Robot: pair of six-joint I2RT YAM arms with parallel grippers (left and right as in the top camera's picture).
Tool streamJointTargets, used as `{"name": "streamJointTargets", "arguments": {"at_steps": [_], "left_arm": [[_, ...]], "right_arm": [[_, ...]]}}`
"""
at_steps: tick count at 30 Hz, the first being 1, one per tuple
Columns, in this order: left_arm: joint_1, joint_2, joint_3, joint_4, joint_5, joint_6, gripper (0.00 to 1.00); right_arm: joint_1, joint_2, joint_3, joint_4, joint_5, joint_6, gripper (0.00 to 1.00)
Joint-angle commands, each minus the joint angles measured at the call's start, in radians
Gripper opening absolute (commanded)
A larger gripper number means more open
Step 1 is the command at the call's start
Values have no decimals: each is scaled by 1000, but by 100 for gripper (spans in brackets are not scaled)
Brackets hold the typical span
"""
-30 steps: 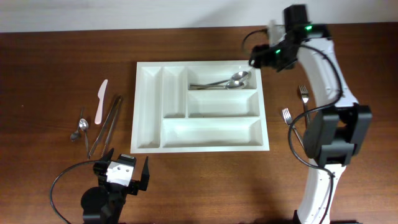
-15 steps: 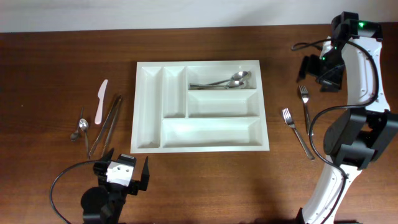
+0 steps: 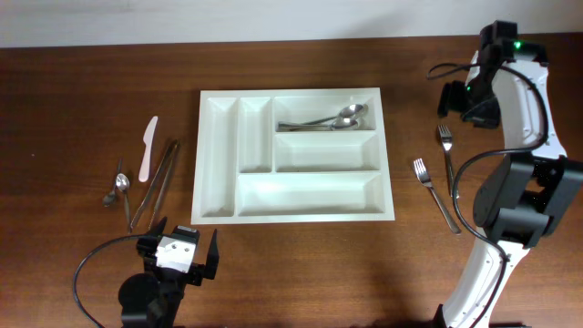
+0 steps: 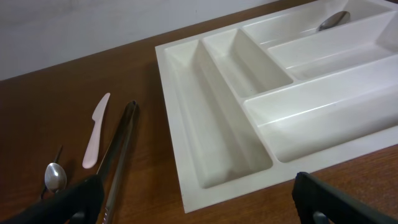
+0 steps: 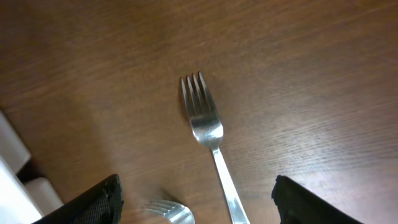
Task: Pack container
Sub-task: 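Move the right gripper over the upper fork and grasp it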
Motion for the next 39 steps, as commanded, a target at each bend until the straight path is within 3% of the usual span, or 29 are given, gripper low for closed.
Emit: {"name": "streamJointTargets", "arguments": {"at_steps": [1,14,39], "left_arm": [[2,-6,-4,3,10,-13,99],[2,-6,-4,3,10,-14,99],[2,-6,-4,3,10,-14,99]], "right_arm": [[5,-12,-87,43,-14,-38,76],[4,-11,-263,203,-47,-42,70],[3,68,-271,256,7,-42,62]]}}
